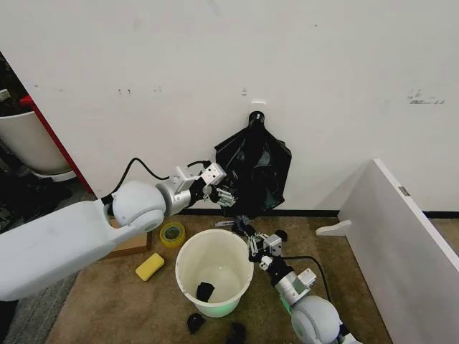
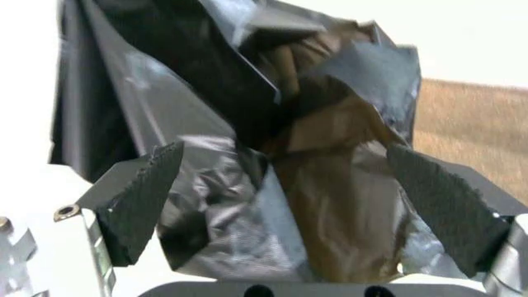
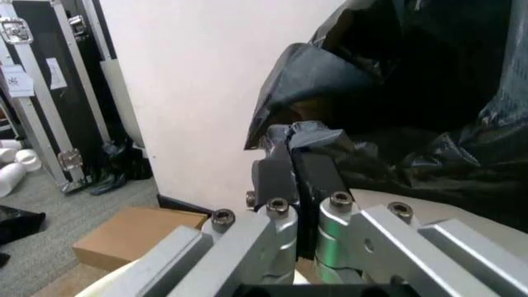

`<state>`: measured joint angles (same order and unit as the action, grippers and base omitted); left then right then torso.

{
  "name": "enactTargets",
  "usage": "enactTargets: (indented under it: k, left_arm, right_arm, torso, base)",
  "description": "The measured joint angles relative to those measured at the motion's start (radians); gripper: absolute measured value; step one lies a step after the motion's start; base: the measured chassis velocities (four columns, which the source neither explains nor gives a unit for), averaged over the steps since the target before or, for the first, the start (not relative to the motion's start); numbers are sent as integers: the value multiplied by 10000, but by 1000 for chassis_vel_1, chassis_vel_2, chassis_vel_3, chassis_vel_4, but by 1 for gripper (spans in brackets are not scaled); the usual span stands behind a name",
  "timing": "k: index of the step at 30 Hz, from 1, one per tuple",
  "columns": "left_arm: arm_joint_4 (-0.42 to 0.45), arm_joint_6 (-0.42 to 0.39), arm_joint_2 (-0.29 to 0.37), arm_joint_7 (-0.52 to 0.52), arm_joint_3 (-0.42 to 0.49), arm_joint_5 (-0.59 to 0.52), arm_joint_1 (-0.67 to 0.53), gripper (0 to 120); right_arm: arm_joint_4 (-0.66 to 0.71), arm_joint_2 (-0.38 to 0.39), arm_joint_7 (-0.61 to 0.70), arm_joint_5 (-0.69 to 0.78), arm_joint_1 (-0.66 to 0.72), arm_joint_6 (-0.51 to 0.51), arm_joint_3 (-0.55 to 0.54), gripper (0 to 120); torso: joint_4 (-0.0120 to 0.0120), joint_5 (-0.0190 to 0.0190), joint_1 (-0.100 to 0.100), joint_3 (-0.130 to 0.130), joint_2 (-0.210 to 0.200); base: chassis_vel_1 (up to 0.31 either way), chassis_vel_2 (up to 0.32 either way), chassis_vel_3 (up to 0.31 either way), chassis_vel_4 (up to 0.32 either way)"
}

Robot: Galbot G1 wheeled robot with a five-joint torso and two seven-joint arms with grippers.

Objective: Place the garbage bag over the trash bin.

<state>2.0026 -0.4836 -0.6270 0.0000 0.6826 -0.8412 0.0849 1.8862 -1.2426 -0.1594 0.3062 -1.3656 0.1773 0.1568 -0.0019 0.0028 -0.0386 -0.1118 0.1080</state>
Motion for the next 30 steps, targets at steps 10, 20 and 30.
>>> enactTargets:
  k: [10,20,30]
  left_arm:
    - [-383,-1087,-479,-22,677,308,-389,94]
    - [-742,-1194,-649,-216,590,352,-223,64]
    - [-965,-960,-813,-468,156,313,170,25]
  right_arm:
    - [32,25,-50,-35,-88,57,0,0]
    - [47,15,-53,-14,-56,58,-46,0]
    - [57,45,-43,13,-27,49,-72,0]
  torso:
    - [-1,-2,0,0,0]
    - [-1,-2,0,0,0]
    - [-1,-2,0,0,2]
  base:
    - [0,0,0,0]
    - [0,0,0,0]
    - [0,0,0,0]
